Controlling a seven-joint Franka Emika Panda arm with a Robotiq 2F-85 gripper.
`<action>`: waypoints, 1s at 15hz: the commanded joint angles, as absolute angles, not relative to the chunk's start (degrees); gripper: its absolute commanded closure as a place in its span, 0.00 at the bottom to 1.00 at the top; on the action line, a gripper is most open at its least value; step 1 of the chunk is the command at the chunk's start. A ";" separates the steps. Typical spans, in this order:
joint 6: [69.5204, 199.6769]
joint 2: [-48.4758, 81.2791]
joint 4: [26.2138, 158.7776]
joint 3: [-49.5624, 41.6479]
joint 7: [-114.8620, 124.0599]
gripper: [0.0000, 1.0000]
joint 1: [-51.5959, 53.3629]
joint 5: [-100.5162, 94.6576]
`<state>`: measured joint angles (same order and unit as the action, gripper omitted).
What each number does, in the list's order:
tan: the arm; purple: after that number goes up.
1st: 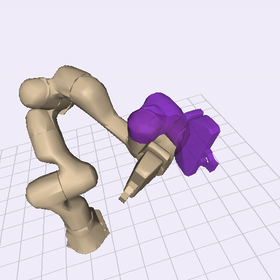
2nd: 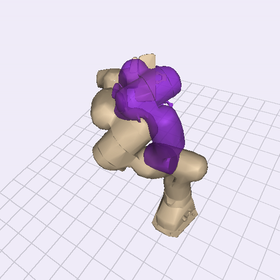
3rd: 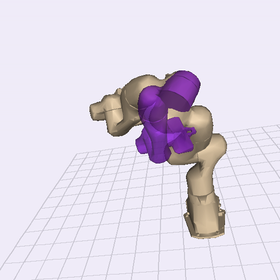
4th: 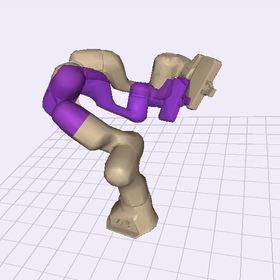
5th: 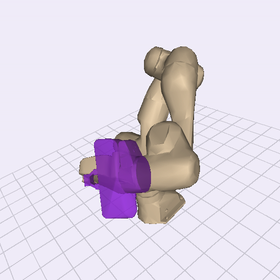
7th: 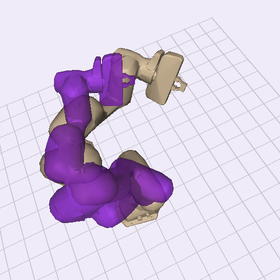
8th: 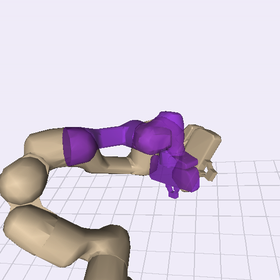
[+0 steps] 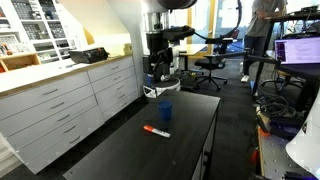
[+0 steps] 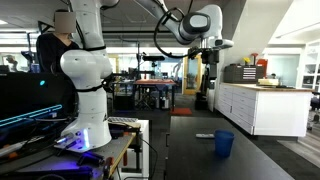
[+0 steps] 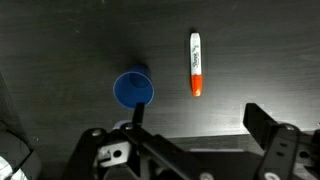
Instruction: Put the marker in the cup
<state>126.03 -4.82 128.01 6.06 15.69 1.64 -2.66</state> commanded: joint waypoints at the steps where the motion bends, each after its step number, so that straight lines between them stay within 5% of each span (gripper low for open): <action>1: 128.91 -1.33 127.22 6.25 15.43 0.00 3.19 -3.63; 15: 134.23 6.03 126.18 6.25 13.06 0.00 6.54 -3.63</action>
<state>132.60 4.88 126.69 6.49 13.60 6.05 -3.02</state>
